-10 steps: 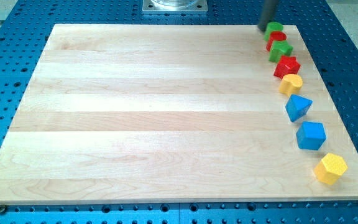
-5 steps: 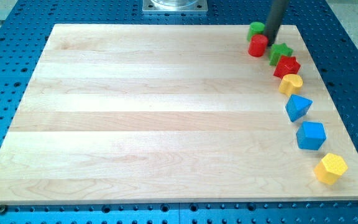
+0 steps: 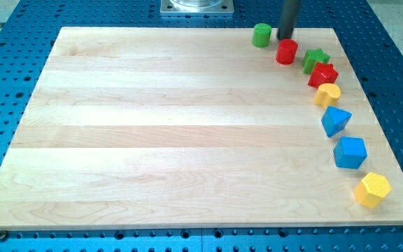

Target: Place the green circle horizontal to the red circle

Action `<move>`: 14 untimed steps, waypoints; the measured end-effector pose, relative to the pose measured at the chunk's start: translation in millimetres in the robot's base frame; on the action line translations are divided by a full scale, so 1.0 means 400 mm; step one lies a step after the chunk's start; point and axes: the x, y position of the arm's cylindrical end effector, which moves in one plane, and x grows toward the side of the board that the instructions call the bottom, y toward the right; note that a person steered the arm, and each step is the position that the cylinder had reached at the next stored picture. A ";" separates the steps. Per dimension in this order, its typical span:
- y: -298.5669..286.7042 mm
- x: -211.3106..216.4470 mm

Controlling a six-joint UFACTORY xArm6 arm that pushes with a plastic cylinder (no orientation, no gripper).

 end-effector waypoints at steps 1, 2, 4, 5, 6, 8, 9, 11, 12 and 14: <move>-0.107 -0.014; -0.238 -0.013; -0.303 0.135; -0.210 0.027; -0.371 0.027; -0.438 0.142; -0.450 0.115; -0.636 0.277; -0.526 0.289; -0.388 0.231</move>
